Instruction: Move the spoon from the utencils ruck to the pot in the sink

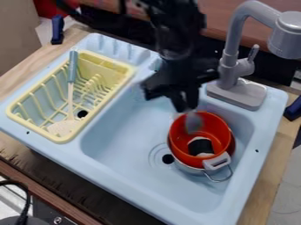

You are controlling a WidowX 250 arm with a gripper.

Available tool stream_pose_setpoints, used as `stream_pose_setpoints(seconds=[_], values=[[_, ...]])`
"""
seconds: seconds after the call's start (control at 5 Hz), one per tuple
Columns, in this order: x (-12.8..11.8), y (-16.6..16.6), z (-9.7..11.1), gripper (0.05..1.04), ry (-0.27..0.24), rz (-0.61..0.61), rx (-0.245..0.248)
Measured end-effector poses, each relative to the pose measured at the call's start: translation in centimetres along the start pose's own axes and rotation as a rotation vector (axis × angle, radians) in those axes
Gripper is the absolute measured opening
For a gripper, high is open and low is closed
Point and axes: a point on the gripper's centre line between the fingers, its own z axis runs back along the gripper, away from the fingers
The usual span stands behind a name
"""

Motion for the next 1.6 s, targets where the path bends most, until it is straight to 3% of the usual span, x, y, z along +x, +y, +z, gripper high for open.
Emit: stream_pose_setpoints(seconds=[0.2, 0.6, 0.8, 1.0, 1.2, 1.4, 1.6], values=[[-1.3, -0.9, -1.4, 0.142, -0.011, 0.019, 0.019], [-1.5, -1.9, -3.0, 0.142, -0.084, 0.085, 0.040], [-1.7, -2.4, -3.5, 0.188, -0.096, 0.123, 0.039], [-2.0, -3.1, -3.4, 0.417, -0.069, 0.147, 0.010], [-1.9, -3.0, -2.9, 0.713, -0.064, 0.166, -0.034], [-1.7, -2.5, -1.2, 0.968, -0.061, 0.134, -0.089], [-1.5, -1.1, -0.1, 0.997, -0.049, 0.063, -0.085]])
